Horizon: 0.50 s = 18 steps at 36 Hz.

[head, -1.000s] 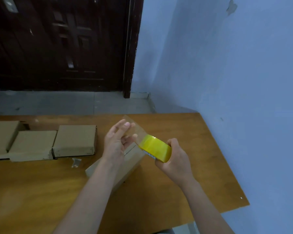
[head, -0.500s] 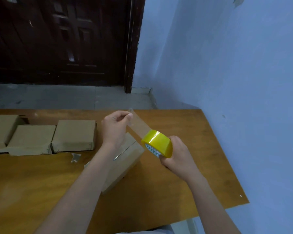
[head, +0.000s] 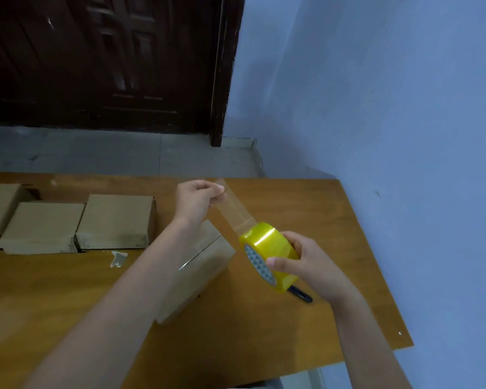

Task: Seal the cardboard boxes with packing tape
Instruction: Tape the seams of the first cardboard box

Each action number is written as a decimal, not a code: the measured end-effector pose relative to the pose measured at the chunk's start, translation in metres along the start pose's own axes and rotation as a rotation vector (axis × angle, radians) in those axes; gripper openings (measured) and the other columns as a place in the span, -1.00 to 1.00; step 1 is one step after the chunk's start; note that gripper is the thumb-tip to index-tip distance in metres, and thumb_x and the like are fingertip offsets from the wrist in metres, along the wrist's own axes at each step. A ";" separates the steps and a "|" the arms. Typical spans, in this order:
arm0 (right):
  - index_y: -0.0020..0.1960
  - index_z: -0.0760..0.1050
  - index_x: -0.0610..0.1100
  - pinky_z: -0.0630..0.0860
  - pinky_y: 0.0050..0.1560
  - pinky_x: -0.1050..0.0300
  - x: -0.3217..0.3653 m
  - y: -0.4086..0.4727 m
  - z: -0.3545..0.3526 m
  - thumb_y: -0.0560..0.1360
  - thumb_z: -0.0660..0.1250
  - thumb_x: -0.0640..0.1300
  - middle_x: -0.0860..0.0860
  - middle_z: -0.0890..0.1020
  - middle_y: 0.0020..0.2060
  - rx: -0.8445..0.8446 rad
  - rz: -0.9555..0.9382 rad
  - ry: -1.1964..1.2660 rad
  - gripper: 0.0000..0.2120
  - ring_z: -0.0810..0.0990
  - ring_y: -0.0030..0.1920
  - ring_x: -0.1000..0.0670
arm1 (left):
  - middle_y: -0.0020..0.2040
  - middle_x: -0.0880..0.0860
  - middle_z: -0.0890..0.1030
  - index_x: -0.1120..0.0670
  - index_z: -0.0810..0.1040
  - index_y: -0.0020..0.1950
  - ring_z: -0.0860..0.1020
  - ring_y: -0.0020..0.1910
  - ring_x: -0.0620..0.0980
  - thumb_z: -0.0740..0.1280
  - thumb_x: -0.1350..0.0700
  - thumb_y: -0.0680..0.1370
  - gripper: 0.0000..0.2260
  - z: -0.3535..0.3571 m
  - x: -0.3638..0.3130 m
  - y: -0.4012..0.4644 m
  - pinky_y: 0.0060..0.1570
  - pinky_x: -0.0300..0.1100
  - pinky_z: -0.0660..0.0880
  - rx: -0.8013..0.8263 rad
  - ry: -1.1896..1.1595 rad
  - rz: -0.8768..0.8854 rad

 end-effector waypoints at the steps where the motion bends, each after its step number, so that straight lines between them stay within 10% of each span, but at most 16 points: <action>1: -0.06 0.57 -0.05 0.50 -0.23 0.14 -0.003 0.002 0.001 0.33 0.51 -0.01 0.06 0.60 -0.28 0.013 0.039 -0.121 -0.76 0.57 -0.26 0.11 | -0.38 0.01 0.65 0.11 0.59 -0.28 0.63 -0.36 -0.08 0.40 0.26 0.48 -0.85 0.000 0.006 0.001 -0.27 -0.30 0.45 -0.010 -0.006 -0.010; 4: -0.28 0.45 -0.06 0.35 -0.36 0.21 -0.025 0.007 -0.007 0.42 0.41 0.15 0.08 0.51 -0.37 -0.054 0.163 -0.500 -0.69 0.48 -0.36 0.12 | -0.39 0.00 0.65 0.12 0.59 -0.28 0.63 -0.35 -0.03 0.40 0.28 0.47 -0.86 -0.011 0.024 0.010 -0.24 -0.24 0.47 -0.071 -0.038 -0.051; 11: -0.18 0.52 -0.19 0.45 -0.28 0.09 -0.056 0.008 -0.007 0.40 0.43 0.18 -0.03 0.59 -0.33 -0.077 0.227 -0.398 -0.59 0.52 -0.33 0.08 | -0.27 0.02 0.67 0.18 0.64 -0.16 0.60 -0.21 -0.12 0.40 0.23 0.51 -0.94 -0.013 0.028 0.019 0.02 -0.26 0.46 0.011 0.088 0.058; 18: -0.13 0.53 -0.23 0.52 -0.25 0.01 -0.076 0.021 0.009 0.38 0.43 0.18 -0.08 0.60 -0.30 -0.070 0.276 -0.311 -0.56 0.56 -0.31 0.01 | -0.13 -0.01 0.66 0.14 0.68 -0.01 0.54 -0.18 -0.25 0.40 0.08 0.52 -0.84 -0.036 0.056 0.024 -0.20 -0.48 0.37 -0.146 0.279 0.092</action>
Point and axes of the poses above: each hand's wrist, its own y-axis towards the middle knuckle, its own z-axis out of the palm, x = y × z, the point moved 10 cm from there along y, towards the middle knuckle
